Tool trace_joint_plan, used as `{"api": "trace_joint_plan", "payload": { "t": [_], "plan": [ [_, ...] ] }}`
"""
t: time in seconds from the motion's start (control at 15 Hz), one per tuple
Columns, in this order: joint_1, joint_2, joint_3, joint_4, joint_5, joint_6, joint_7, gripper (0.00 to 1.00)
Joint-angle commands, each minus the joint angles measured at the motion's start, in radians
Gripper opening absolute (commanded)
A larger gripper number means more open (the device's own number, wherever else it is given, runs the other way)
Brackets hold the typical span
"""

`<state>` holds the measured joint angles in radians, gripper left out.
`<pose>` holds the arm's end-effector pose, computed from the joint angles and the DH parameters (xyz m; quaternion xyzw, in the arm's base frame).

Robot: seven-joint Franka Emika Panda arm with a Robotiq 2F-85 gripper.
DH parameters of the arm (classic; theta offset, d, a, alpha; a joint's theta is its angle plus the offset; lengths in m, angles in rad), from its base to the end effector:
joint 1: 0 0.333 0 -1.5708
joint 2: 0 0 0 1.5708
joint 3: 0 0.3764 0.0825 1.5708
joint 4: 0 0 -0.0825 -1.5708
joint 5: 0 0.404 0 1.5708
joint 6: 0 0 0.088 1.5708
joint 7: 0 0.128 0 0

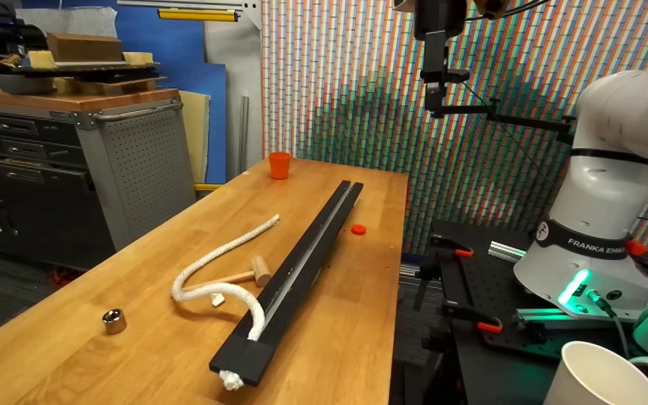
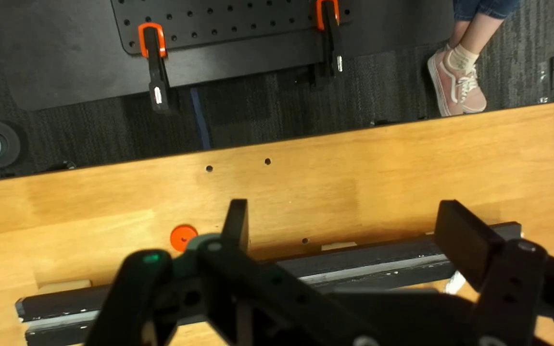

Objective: Lay the white rope on top of the black wooden object

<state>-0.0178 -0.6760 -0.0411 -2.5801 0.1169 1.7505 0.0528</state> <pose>0.3054 -0.0063 0.4849 -0.9925 0.0649 0.0771 0.0692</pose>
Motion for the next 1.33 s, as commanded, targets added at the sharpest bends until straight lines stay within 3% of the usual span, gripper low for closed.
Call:
{"api": "trace_joint_plan", "payload": {
  "t": [0.0,0.93,1.27],
  "plan": [
    [-0.006,0.126,0.025,0.044,0.006,0.101,0.018,1.0],
    [0.02,0.642,0.059,0.241,-0.006,0.414,0.093,1.0],
    [0.047,0.781,0.075,0.301,-0.007,0.588,0.15,1.0]
  ]
}}
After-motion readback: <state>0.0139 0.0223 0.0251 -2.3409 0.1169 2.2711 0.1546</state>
